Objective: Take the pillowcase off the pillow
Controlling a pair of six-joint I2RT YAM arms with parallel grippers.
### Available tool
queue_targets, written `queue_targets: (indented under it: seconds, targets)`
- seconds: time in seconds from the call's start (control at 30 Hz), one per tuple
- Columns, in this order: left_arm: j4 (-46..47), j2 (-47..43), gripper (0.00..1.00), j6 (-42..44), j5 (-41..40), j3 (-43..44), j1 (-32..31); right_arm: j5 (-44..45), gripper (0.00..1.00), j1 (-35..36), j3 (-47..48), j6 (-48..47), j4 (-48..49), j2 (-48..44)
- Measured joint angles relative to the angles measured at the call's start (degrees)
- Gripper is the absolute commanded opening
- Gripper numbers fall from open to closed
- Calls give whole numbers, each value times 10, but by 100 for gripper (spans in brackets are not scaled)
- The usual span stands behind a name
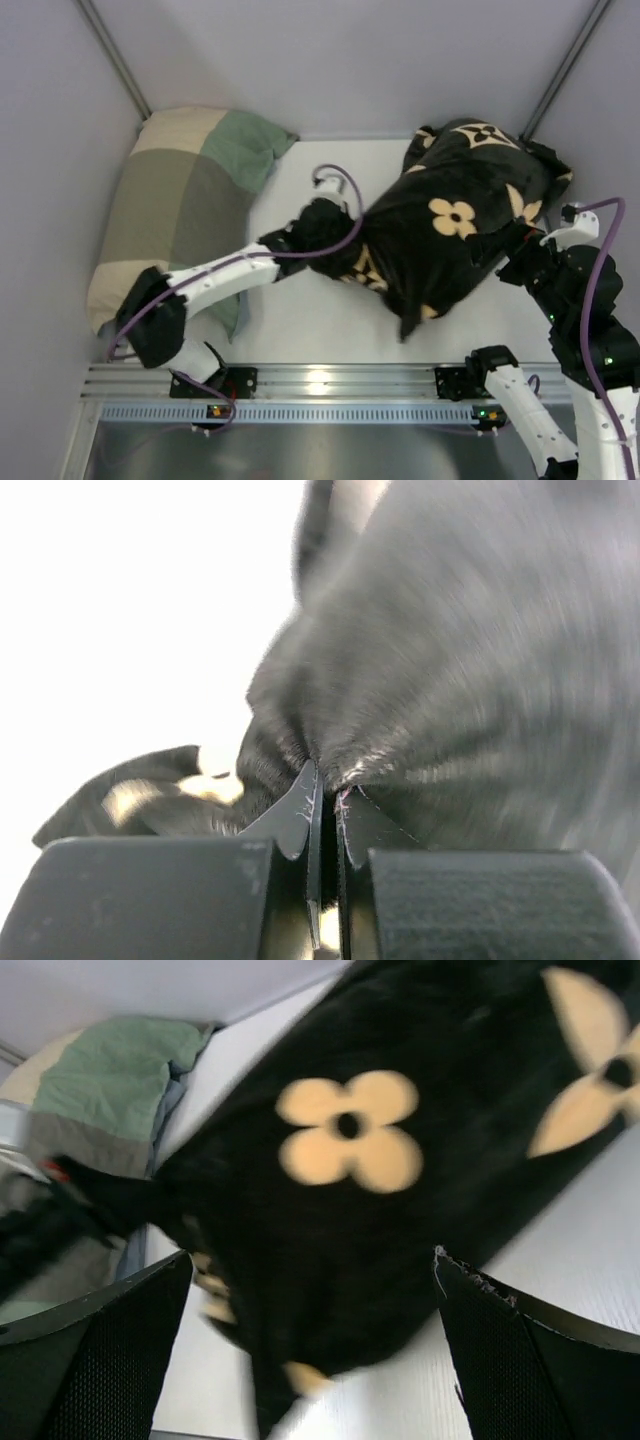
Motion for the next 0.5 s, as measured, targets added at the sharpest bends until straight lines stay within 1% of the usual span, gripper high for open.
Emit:
queue_targets:
  seconds: [0.03, 0.07, 0.1, 0.17, 0.2, 0.27, 0.4, 0.5]
  targets:
    - [-36, -49, 2, 1, -19, -12, 42, 0, 100, 0, -7, 0, 2, 2]
    - [-67, -91, 24, 4, -33, -17, 81, 0, 99, 0, -16, 0, 3, 4]
    - [-93, -123, 52, 8, -42, -16, 116, -2, 99, 0, -26, 0, 5, 7]
    - [-148, -177, 99, 22, -70, 2, 169, -12, 100, 0, -48, 1, 14, 17]
    - [-163, -191, 99, 23, -71, 17, 179, -17, 99, 0, -61, 2, 18, 25]
    - [-170, -205, 99, 20, -51, 43, 173, -26, 100, 0, -91, 3, 31, 44]
    - [-186, -205, 99, 19, -35, 52, 112, -30, 99, 0, -138, 7, 55, 81]
    - [-219, -204, 99, 19, -70, 37, 52, -26, 99, 0, -163, 10, 66, 99]
